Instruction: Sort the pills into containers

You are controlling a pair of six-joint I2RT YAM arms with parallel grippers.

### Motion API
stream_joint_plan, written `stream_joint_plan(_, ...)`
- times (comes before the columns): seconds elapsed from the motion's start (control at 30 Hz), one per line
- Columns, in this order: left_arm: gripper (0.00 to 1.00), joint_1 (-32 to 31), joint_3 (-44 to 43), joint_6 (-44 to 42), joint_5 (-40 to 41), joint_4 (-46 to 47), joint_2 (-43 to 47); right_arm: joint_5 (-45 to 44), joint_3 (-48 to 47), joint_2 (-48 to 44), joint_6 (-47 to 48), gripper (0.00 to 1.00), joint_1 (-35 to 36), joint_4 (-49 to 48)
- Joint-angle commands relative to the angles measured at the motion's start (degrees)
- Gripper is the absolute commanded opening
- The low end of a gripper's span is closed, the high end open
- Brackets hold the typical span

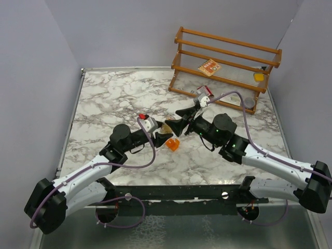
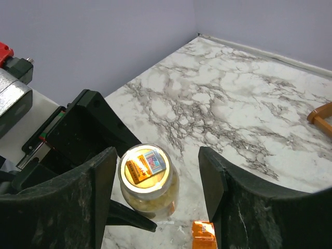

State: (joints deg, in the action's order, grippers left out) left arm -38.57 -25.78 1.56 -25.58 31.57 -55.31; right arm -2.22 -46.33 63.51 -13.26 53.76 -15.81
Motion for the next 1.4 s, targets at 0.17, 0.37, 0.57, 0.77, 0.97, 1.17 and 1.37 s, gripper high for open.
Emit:
stream_joint_plan(0.17,0.0,-0.46,2.36,-1.61,4.48,4.45,3.01,-4.2,1.36,-3.52,-2.98,0.63,0.91,-3.59)
stream_joint_plan(0.37,0.0,-0.63,2.83,-1.56,5.54,6.08,2.96,-2.34,1.36,-2.9,-4.37,0.57,0.99,-3.53)
stream_joint_plan(0.57,0.0,-0.81,3.91,-1.02,6.33,8.24,3.78,-0.77,1.85,-1.5,-5.24,0.58,1.0,-4.32)
stream_joint_plan(0.77,0.0,-0.91,4.16,-0.72,6.94,8.99,3.37,0.66,1.26,0.17,-5.04,0.59,1.4,-5.36)
stream_joint_plan(0.97,0.0,-0.98,3.92,-0.5,7.68,9.55,2.52,0.77,0.63,1.46,-3.95,0.58,2.43,-5.71)
stream_joint_plan(1.17,0.0,-1.07,3.81,-0.28,7.67,9.9,1.89,0.41,0.3,2.05,-3.3,0.49,2.91,-5.73)
stream_joint_plan(1.37,0.0,-1.07,3.99,-0.08,7.58,10.07,1.85,0.04,-0.55,2.73,-2.67,0.36,3.15,-5.24)
